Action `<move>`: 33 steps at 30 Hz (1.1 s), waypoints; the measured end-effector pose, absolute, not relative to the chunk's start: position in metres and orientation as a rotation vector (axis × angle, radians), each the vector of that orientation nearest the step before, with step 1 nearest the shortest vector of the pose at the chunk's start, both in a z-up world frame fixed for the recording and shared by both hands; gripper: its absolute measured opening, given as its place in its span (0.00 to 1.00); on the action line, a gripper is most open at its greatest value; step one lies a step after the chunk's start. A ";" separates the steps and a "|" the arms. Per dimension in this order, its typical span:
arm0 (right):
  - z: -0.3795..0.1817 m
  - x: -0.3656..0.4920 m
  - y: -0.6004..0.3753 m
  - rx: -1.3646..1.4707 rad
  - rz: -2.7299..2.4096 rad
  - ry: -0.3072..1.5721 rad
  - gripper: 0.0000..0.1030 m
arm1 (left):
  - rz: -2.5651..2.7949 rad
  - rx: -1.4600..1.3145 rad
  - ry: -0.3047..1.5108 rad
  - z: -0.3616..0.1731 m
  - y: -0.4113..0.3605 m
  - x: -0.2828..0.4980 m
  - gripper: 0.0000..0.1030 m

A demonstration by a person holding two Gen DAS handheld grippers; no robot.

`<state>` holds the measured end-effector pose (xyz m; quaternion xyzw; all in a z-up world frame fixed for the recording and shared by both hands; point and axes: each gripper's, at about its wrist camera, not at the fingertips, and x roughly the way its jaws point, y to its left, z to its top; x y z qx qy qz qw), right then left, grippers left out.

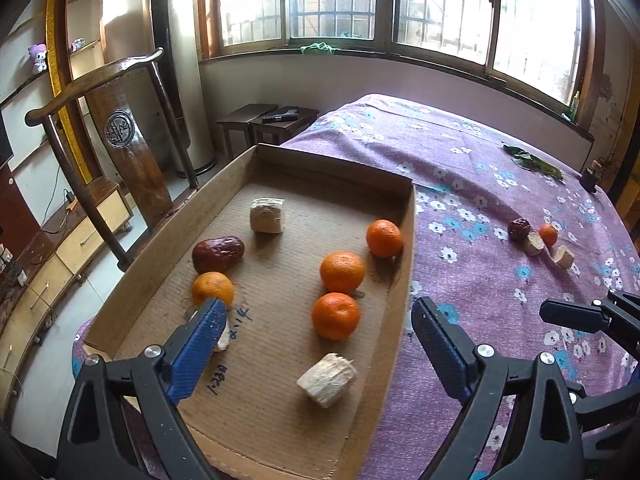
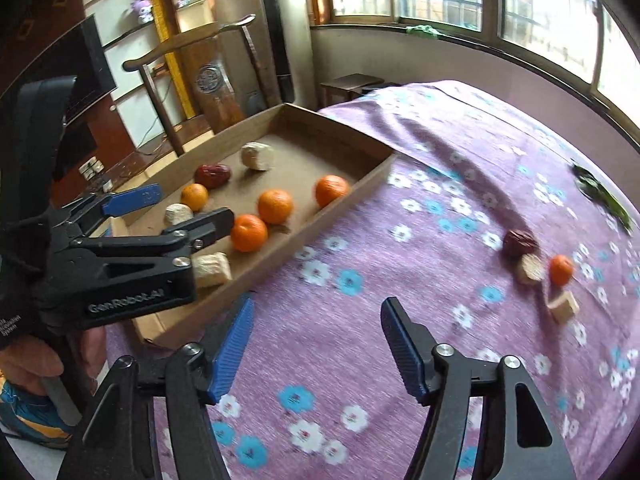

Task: Organize fruits
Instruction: 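Move both open grippers back to the remaining items on the table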

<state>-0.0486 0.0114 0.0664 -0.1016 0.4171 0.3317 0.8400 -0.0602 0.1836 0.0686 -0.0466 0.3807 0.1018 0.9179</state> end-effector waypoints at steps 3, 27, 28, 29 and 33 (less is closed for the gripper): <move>0.065 -0.046 -0.010 -0.189 0.658 0.889 0.70 | 0.172 -0.086 0.792 0.069 0.166 -0.053 0.91; 0.046 0.022 -0.152 -0.052 0.387 0.942 0.70 | -0.092 0.034 0.869 0.060 0.031 0.022 0.91; 0.045 0.029 -0.152 -0.050 0.387 0.944 0.70 | -0.093 0.034 0.873 0.059 0.029 0.027 0.91; 0.044 0.037 -0.152 -0.048 0.391 0.948 0.70 | -0.092 0.035 0.878 0.059 0.029 0.030 0.91; 0.037 0.062 -0.144 -0.071 0.410 0.968 0.67 | -0.084 0.028 0.895 0.056 0.029 0.049 0.91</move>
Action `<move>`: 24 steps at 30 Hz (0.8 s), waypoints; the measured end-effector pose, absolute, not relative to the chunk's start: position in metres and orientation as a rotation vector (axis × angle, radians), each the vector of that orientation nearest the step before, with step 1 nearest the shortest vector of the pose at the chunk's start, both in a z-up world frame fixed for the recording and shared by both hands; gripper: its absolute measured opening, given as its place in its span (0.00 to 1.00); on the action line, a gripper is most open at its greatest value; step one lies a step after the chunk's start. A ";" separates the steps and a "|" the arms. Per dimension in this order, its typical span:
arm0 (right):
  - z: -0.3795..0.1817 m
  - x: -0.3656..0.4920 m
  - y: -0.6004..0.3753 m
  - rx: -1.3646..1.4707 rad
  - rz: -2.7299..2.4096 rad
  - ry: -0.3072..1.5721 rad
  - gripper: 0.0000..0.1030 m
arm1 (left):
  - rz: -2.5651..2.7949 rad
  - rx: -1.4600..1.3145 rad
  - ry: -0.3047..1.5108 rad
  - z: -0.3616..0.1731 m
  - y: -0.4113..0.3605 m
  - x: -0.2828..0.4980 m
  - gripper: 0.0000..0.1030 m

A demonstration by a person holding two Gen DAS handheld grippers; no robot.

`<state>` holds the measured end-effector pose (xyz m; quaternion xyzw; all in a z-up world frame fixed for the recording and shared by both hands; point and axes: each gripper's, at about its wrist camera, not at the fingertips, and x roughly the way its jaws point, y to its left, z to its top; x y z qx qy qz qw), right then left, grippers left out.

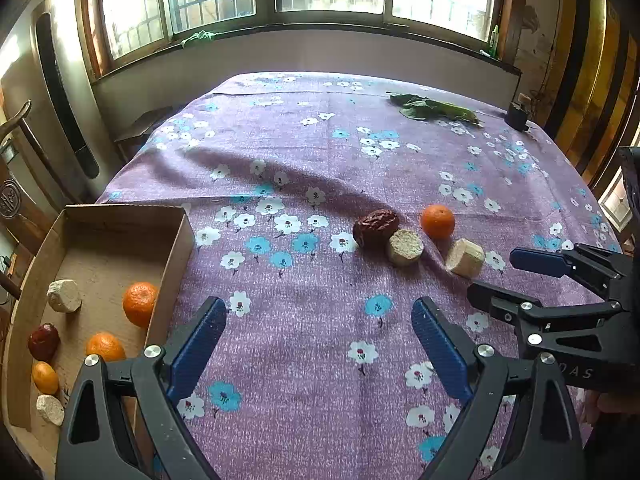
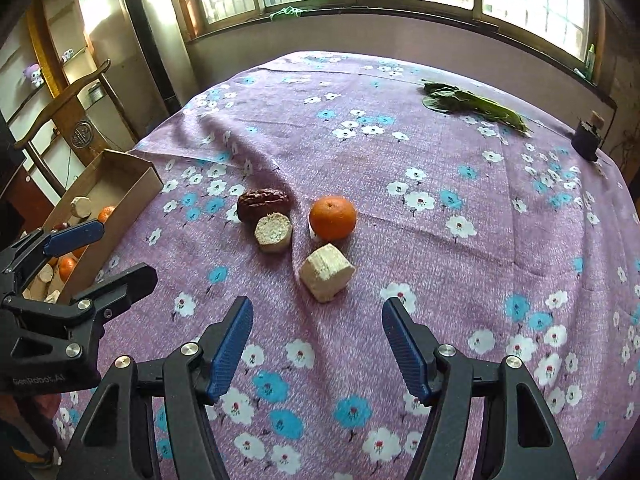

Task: Organize fruits
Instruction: 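Move both open grippers back to the remaining items on the table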

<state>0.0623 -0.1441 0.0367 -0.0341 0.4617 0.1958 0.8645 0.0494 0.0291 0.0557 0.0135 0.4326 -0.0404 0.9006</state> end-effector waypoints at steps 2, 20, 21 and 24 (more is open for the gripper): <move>0.034 0.072 -0.141 -0.073 0.417 0.978 0.65 | -0.082 0.015 0.906 0.054 0.030 0.059 0.91; 0.038 0.078 -0.193 -0.050 0.326 0.992 0.65 | -0.090 0.041 0.943 0.035 0.012 0.102 0.91; 0.039 0.077 -0.191 -0.058 0.331 0.993 0.65 | -0.090 0.045 0.945 0.033 0.010 0.104 0.91; 0.041 0.076 -0.186 -0.080 0.344 0.995 0.65 | -0.105 0.041 0.938 0.032 0.007 0.112 0.91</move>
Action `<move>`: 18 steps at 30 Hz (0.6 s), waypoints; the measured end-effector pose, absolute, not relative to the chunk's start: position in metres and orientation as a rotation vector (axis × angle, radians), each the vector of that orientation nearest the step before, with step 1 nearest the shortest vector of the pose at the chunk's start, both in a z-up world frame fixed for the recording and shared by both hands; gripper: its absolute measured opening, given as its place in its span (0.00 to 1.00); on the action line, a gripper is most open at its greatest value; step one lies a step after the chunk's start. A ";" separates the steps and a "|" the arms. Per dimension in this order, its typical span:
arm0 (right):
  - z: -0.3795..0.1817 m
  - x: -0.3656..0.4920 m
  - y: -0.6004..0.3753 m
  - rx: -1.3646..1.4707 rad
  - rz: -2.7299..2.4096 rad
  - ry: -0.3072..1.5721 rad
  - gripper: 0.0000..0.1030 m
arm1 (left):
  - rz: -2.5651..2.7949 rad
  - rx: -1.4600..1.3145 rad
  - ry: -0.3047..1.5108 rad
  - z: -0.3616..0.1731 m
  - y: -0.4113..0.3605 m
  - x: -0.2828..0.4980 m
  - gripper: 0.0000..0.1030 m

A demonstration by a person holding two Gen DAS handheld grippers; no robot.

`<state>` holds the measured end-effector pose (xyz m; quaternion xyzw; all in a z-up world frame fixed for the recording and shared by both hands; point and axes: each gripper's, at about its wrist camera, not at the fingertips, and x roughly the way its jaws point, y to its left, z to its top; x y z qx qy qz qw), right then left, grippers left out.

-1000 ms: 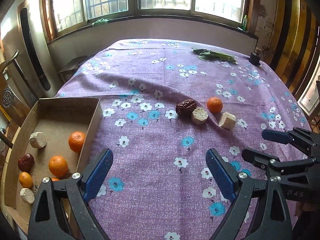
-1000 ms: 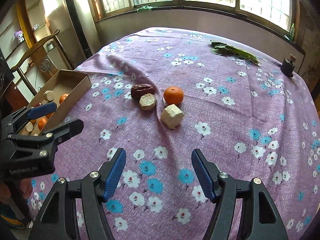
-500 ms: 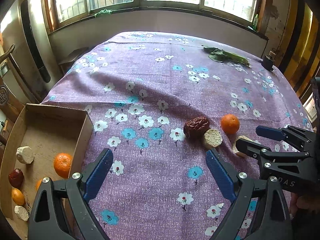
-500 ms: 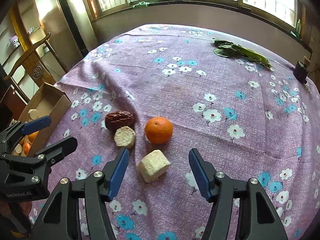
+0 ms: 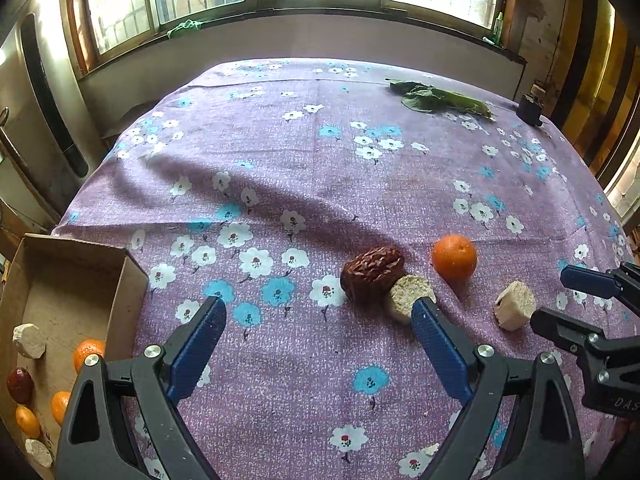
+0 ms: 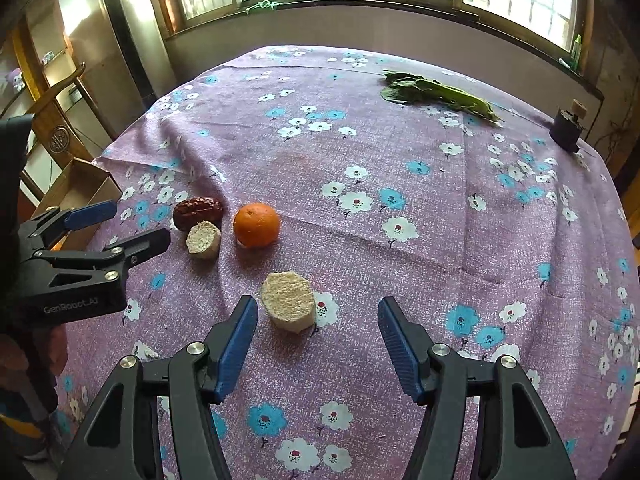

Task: Organize fruits
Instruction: 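Move both open grippers back to the remaining items on the table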

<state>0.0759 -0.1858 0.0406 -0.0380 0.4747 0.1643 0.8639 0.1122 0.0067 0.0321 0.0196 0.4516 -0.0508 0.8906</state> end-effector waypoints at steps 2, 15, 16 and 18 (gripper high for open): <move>0.042 0.076 -0.186 -0.083 0.344 0.992 0.65 | -0.114 0.040 0.943 0.030 0.005 0.119 0.91; 0.032 0.083 -0.178 -0.103 0.371 1.022 0.65 | -0.160 -0.007 0.958 0.018 -0.002 0.149 0.64; 0.031 0.084 -0.176 -0.112 0.371 1.026 0.65 | -0.166 -0.006 0.955 0.018 -0.003 0.148 0.64; 0.029 0.084 -0.174 -0.118 0.375 1.030 0.65 | -0.186 -0.012 0.962 0.019 -0.001 0.146 0.64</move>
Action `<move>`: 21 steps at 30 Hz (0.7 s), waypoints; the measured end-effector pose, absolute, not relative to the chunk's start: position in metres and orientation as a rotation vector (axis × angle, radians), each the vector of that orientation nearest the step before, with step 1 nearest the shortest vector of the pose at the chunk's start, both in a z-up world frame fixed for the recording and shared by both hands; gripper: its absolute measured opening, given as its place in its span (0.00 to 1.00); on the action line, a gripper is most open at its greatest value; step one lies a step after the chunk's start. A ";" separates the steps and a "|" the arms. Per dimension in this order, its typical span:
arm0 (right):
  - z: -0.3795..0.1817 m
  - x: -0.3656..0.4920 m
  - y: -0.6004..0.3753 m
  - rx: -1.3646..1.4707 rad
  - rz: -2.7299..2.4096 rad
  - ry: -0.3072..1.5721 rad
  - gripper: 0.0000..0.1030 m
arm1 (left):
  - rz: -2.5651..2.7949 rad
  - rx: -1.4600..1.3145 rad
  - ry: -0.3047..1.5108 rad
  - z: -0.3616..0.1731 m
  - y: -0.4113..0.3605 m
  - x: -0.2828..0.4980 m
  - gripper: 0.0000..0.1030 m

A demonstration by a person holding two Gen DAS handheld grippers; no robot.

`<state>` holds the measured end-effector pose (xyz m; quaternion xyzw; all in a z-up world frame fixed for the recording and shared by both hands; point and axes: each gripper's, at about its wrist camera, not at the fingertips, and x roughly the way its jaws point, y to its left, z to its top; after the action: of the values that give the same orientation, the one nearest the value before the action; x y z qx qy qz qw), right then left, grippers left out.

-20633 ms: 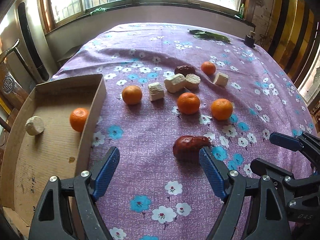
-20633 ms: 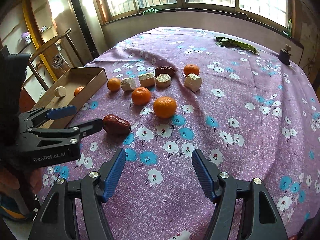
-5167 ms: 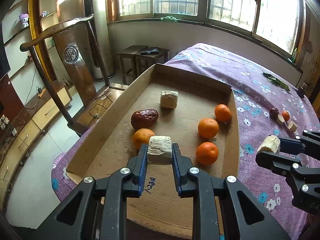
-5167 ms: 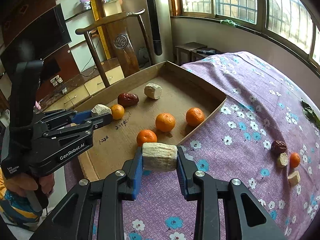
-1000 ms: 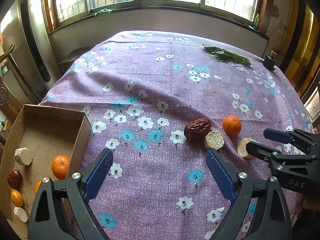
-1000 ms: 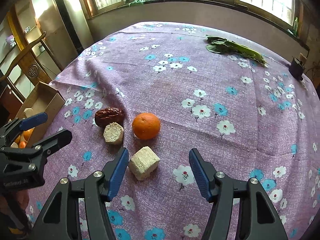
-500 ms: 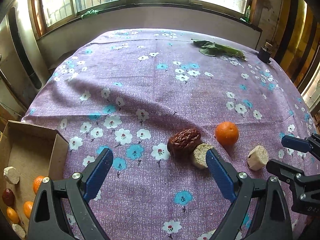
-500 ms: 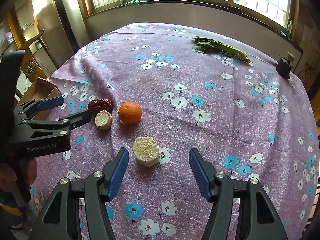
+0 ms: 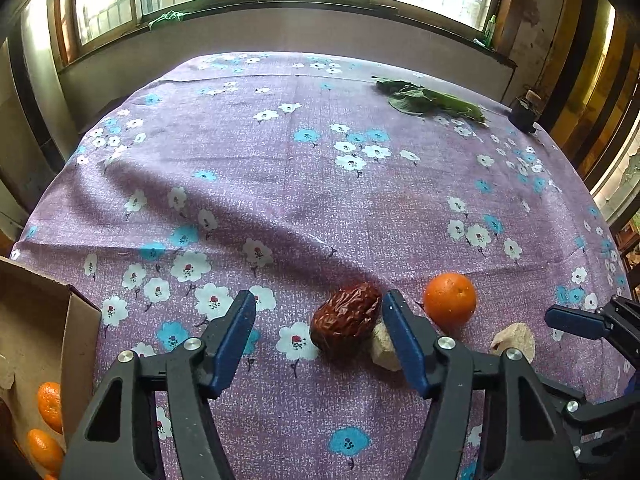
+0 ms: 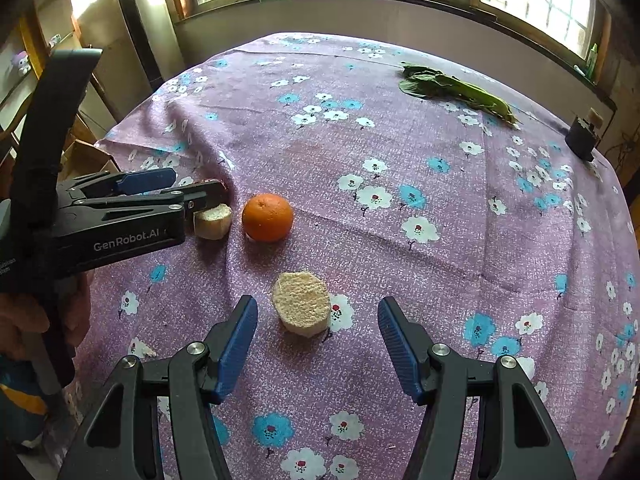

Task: Organize fruits
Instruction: 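Move both open grippers back to the remaining items on the table, then grasp the red date with the left gripper while the right grasps a round yam slice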

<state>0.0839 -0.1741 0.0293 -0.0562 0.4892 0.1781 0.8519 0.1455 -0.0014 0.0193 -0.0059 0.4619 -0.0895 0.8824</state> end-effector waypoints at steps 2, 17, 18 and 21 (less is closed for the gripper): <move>0.028 0.084 -0.174 -0.116 0.377 1.032 0.65 | -0.206 -0.017 0.970 0.019 0.000 0.142 0.64; 0.028 0.083 -0.176 -0.123 0.378 1.044 0.65 | -0.271 0.011 0.985 0.024 -0.007 0.141 0.26; 0.028 0.083 -0.176 -0.124 0.379 1.043 0.65 | -0.258 0.027 0.984 0.024 -0.006 0.142 0.25; 0.031 0.082 -0.178 -0.114 0.378 1.034 0.65 | -0.271 0.004 0.996 0.025 0.000 0.143 0.24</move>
<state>0.0820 -0.1778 0.0311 -0.0541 0.4909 0.1797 0.8508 0.1432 0.0005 0.0245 0.0018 0.4760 -0.1294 0.8699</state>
